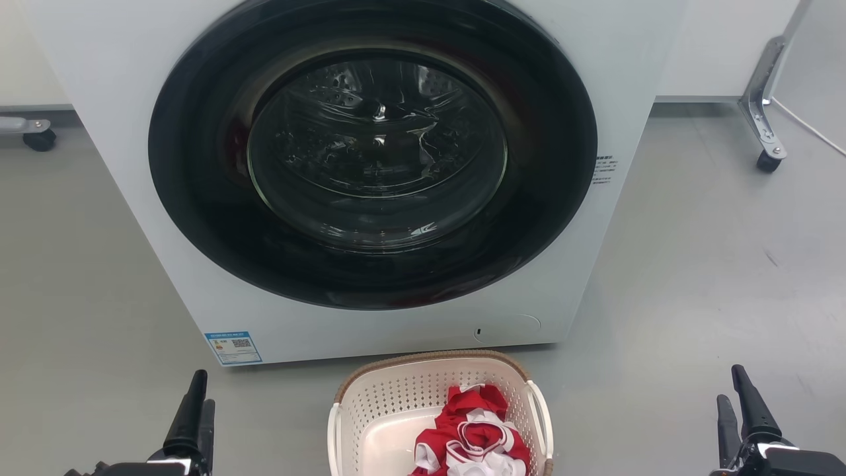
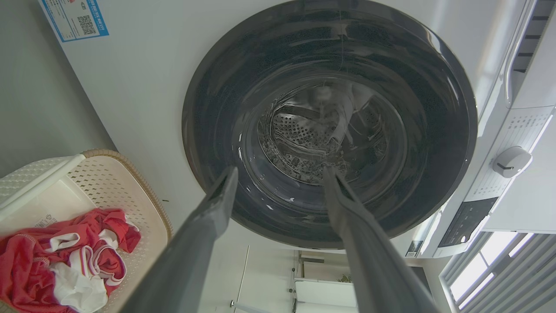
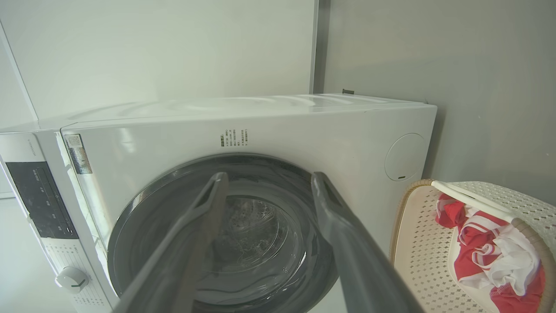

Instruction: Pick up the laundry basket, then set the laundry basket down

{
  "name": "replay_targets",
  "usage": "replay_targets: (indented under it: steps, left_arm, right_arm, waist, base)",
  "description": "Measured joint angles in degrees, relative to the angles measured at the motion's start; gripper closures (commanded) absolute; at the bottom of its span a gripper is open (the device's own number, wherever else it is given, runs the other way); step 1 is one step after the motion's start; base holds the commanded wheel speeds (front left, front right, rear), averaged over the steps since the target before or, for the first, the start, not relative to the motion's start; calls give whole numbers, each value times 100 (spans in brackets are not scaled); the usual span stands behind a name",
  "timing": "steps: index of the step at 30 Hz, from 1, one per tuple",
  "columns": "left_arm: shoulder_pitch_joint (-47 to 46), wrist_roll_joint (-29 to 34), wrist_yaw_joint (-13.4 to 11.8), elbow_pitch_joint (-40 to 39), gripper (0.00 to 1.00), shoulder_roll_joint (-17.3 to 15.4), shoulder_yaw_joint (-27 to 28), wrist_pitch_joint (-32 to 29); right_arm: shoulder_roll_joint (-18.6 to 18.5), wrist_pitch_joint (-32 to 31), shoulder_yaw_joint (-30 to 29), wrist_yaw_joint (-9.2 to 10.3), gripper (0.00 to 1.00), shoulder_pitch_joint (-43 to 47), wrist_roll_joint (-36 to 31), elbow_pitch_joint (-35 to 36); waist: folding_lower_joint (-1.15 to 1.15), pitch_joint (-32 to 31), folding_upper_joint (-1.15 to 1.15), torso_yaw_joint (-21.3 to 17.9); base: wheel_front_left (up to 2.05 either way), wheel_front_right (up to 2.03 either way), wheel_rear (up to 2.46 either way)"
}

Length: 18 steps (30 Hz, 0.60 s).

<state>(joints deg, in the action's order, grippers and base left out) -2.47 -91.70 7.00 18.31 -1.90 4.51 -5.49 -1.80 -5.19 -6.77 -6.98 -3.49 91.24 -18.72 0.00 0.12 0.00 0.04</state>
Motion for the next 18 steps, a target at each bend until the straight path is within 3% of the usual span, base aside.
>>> replay_targets:
  steps: [18]
  left_arm:
    - [-94,436,0,-258,0,-101,-264,409]
  right_arm:
    - [-120,390,294,0,0,-108,-624,109]
  waist:
    - [0,-16,0,38]
  base:
    - [0,0,0]
